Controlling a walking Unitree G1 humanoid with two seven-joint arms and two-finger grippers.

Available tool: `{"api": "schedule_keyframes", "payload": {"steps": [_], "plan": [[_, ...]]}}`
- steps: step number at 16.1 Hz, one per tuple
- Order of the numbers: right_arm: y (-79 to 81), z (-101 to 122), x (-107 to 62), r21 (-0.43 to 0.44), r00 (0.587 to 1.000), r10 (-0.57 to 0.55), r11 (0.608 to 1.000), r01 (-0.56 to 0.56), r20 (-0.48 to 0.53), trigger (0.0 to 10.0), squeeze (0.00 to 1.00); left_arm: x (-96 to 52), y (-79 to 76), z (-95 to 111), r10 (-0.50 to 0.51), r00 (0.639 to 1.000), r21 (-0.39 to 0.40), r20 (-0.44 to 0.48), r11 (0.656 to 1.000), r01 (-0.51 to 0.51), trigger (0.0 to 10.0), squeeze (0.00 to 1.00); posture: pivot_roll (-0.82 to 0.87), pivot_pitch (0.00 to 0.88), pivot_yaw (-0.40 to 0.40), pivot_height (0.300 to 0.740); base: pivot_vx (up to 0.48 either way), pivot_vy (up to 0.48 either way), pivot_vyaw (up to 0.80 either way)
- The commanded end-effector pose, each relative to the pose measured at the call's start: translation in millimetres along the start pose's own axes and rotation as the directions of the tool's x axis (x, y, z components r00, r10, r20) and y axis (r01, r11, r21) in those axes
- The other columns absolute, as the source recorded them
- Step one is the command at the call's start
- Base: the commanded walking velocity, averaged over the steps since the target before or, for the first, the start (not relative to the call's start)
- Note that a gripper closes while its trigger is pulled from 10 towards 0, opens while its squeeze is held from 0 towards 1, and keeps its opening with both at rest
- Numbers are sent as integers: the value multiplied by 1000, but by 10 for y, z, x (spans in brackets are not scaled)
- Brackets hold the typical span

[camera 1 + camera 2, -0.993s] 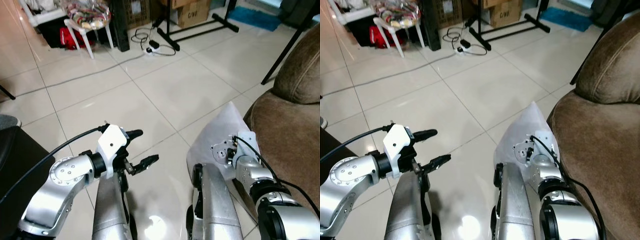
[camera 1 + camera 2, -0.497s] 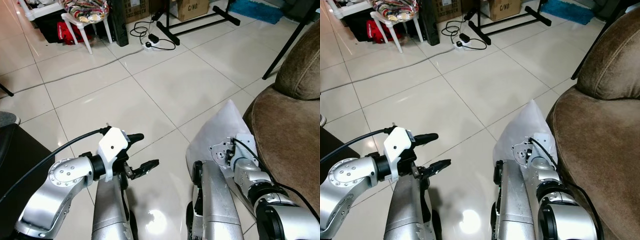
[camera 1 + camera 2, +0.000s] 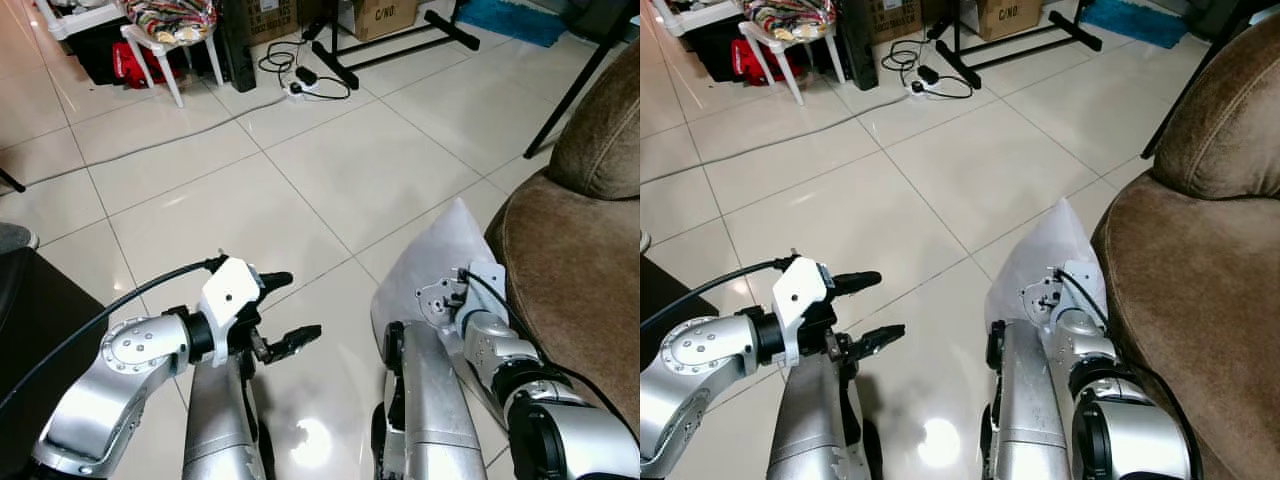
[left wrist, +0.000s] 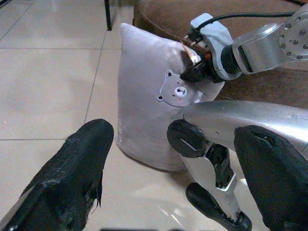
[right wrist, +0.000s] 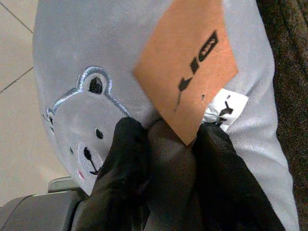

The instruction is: Move the pillow to the sofa from floor

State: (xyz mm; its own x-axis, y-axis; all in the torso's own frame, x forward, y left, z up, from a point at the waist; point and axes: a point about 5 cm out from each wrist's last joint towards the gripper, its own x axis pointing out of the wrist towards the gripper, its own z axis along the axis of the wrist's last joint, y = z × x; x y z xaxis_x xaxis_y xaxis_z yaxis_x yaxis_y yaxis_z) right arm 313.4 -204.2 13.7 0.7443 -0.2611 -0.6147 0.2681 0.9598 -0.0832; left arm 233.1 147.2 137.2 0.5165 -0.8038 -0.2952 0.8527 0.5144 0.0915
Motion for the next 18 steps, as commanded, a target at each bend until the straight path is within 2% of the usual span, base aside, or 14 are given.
{"api": "schedule_keyframes", "payload": {"steps": [1, 6, 9, 11, 12, 13, 14, 15, 16, 17, 18], "plan": [[36, -106, -7, 13, 999, 20, 1000, -20, -44, 0, 0, 0, -8, -43, -10, 1000, -3, -16, 1000, 10, 10000, 0, 69, 89, 22, 473, 0, 0, 0], [127, -133, -23, 39, 997, 76, 996, -75, -22, 0, 0, -61, 49, -102, 68, 997, -9, -29, 998, -68, 10000, 0, 65, 2, 23, 473, 0, 0, 0], [166, -211, -40, 67, 995, 98, 993, -97, -13, 0, 0, -97, 49, -177, 117, 992, -17, -37, 993, -118, 10000, 0, 63, 0, 11, 473, 0, 0, 0], [197, -184, -52, 85, 993, 118, 989, -120, 30, 0, 0, -118, 35, -222, 156, 987, -22, -35, 987, -157, 10000, 0, 57, 0, 2, 473, 0, 0, 0], [170, -98, -57, 155, 991, 109, 981, -120, 81, 0, 0, -142, 42, -246, 218, 975, -26, -32, 975, -219, 10000, 0, 50, 0, -4, 473, 0, 0, 0], [151, 41, -88, 224, 980, 118, 963, -152, 157, 0, 0, -155, 99, -261, 340, 940, -3, -24, 940, -340, 10000, 0, 46, 0, -6, 473, 0, 0, 0], [154, 102, -112, 233, 974, 124, 958, -168, 191, 0, 0, -161, 122, -268, 378, 926, -7, -17, 926, -378, 10000, 0, 37, 0, -7, 473, 0, 0, 0], [184, 308, -263, 252, 941, 156, 938, -236, 300, 0, 0, -193, 159, -263, 459, 888, -29, 3, 888, -459, 10000, 0, 23, 0, -8, 473, 0, 0, 0], [208, 408, -367, 254, 920, 176, 928, -274, 351, 0, 0, -211, 176, -255, 491, 871, -39, 12, 870, -491, 10000, 0, 15, 0, -8, 473, 0, 0, 0], [255, 583, -579, 241, 874, 207, 910, -337, 441, 0, 0, -244, 206, -225, 543, 839, -52, 25, 839, -541, 10000, 0, 4, 0, -6, 473, 0, 0, 0], [292, 705, -807, 190, 840, 219, 917, -351, 496, 1882, 0, -296, 233, -182, 608, 793, -71, 37, 794, -604, 10000, 0, -4, 0, 0, 473, 0, 0, 0]]}}
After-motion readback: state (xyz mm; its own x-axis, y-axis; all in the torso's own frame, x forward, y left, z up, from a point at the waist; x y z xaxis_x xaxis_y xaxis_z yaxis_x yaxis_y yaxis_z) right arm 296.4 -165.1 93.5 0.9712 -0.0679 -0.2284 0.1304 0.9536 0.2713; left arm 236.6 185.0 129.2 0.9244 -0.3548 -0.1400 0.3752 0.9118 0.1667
